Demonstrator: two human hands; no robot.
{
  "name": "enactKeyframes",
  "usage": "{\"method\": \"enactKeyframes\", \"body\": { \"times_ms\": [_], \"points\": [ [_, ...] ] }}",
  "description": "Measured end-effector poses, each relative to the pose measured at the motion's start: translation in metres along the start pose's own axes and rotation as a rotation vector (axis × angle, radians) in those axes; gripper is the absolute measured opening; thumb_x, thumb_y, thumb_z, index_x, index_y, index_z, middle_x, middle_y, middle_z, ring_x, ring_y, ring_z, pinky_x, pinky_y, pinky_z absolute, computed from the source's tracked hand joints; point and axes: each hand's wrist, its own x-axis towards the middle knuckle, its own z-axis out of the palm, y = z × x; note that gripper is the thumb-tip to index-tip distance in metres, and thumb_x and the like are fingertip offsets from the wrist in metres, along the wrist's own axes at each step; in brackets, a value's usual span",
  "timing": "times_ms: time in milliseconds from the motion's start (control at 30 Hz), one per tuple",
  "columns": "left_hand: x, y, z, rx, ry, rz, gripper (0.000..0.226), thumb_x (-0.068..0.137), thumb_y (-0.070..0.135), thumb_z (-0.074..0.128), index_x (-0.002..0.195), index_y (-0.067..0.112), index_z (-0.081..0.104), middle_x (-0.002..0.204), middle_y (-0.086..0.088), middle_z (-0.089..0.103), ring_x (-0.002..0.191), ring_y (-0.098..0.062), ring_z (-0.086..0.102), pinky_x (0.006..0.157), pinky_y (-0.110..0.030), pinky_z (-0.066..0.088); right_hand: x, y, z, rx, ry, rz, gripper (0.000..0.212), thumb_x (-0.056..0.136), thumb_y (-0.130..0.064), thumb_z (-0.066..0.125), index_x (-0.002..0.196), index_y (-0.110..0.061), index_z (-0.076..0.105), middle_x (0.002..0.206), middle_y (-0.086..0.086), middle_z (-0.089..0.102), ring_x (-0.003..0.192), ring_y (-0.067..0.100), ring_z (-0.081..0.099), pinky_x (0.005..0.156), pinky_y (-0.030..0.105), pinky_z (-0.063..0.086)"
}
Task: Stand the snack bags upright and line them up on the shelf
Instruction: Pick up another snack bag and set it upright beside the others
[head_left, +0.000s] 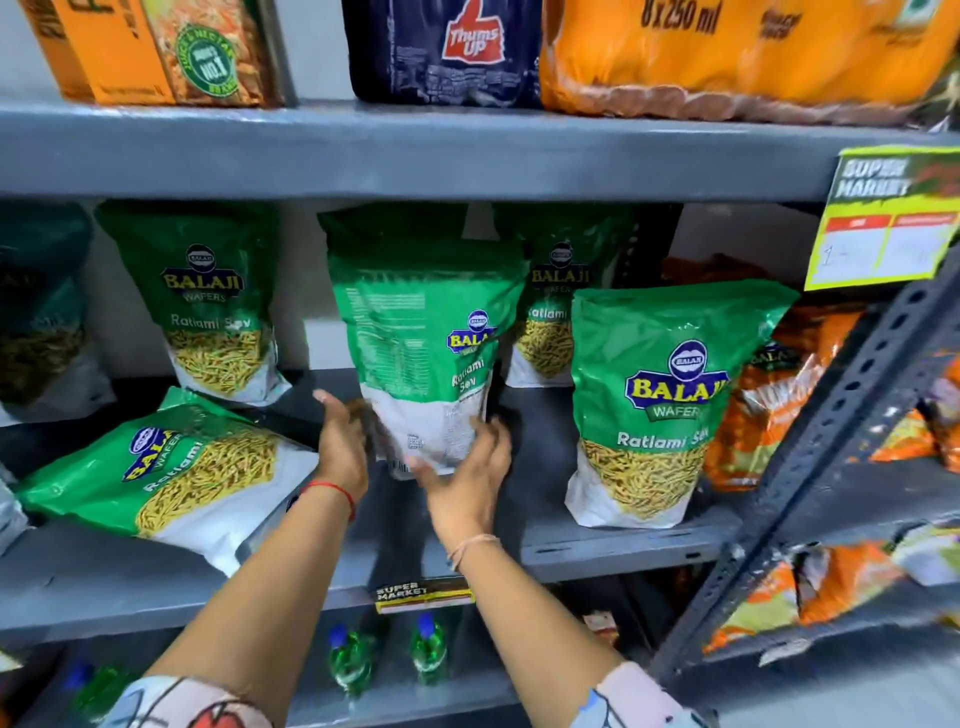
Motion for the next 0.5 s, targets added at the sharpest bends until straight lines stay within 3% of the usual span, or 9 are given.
{"method": "enactKeyframes", "body": {
  "times_ms": [33,133,200,267,333,400,433,500],
  "points": [
    [0.011,-0.012,0.001,-0.167,0.025,-0.002,0.06,0.09,0.056,0.008,0.08,0.018,0.053,0.094,-0.003,0.055,0.088,-0.015,0.052,0.085,-0.028,0.041,-0.005,0.0,0.007,-0.056,0.0,-0.021,0.089,0.055,-0.043,0.078,0.125,-0.003,0.04,0.135,0.02,0.035,0.126,0.034,0.034,0.107,0.032,0.023],
    [0.001,-0.032,0.0,-0.209,0.111,0.099,0.051,0.092,0.052,0.024,0.06,0.019,0.048,0.048,0.004,0.059,0.054,-0.013,0.051,0.054,-0.024,0.04,-0.008,-0.006,0.017,-0.098,-0.027,-0.02,0.111,0.048,-0.043,0.08,0.136,-0.003,0.026,0.137,0.02,0.03,0.127,0.034,0.03,0.109,0.033,0.023],
    [-0.009,-0.048,0.003,-0.159,0.264,0.242,0.052,0.087,0.051,0.038,0.048,0.016,0.043,0.035,0.005,0.051,0.049,-0.014,0.043,0.055,-0.03,0.035,-0.003,-0.007,0.019,-0.086,-0.043,0.014,0.116,0.051,-0.042,0.08,0.141,-0.007,0.017,0.142,0.018,0.027,0.13,0.033,0.029,0.112,0.034,0.024],
    [-0.017,-0.056,0.005,-0.171,0.339,0.351,0.053,0.079,0.052,0.038,0.042,0.014,0.043,0.032,0.004,0.051,0.047,-0.009,0.047,0.059,-0.025,0.04,0.005,-0.005,0.016,-0.065,-0.031,0.037,0.11,0.053,-0.04,0.076,0.141,-0.009,0.019,0.141,0.016,0.033,0.13,0.03,0.034,0.111,0.033,0.028],
    [-0.026,-0.05,0.008,-0.131,0.345,0.418,0.051,0.08,0.051,0.035,0.044,0.017,0.046,0.042,0.005,0.055,0.054,-0.012,0.052,0.066,-0.025,0.041,0.013,-0.002,0.007,0.035,-0.032,0.076,0.099,0.053,-0.032,0.076,0.138,-0.014,0.027,0.135,0.01,0.044,0.125,0.024,0.044,0.105,0.027,0.036],
    [-0.016,-0.046,0.012,-0.093,0.334,0.372,0.05,0.087,0.048,0.035,0.054,0.016,0.055,0.064,-0.009,0.061,0.07,-0.024,0.054,0.073,-0.028,0.037,0.025,0.004,-0.005,0.176,-0.118,0.145,0.092,0.051,-0.013,0.083,0.129,-0.016,0.035,0.12,0.003,0.055,0.112,0.019,0.055,0.089,0.013,0.045],
    [-0.002,-0.048,0.014,-0.07,0.313,0.319,0.05,0.09,0.046,0.035,0.069,0.01,0.063,0.08,-0.014,0.064,0.082,-0.025,0.056,0.075,-0.026,0.037,0.033,0.01,-0.009,0.215,-0.173,0.161,0.092,0.049,-0.005,0.084,0.127,-0.014,0.037,0.116,0.003,0.054,0.109,0.019,0.055,0.085,0.008,0.044],
    [0.025,-0.048,0.014,-0.128,0.07,0.193,0.061,0.091,0.051,0.029,0.115,0.004,0.058,0.123,-0.017,0.059,0.113,-0.024,0.054,0.097,-0.024,0.038,0.046,0.02,-0.02,0.223,-0.263,0.163,0.095,0.042,-0.005,0.082,0.127,-0.009,0.039,0.125,0.008,0.045,0.119,0.022,0.047,0.097,0.017,0.041]
  ]
}}
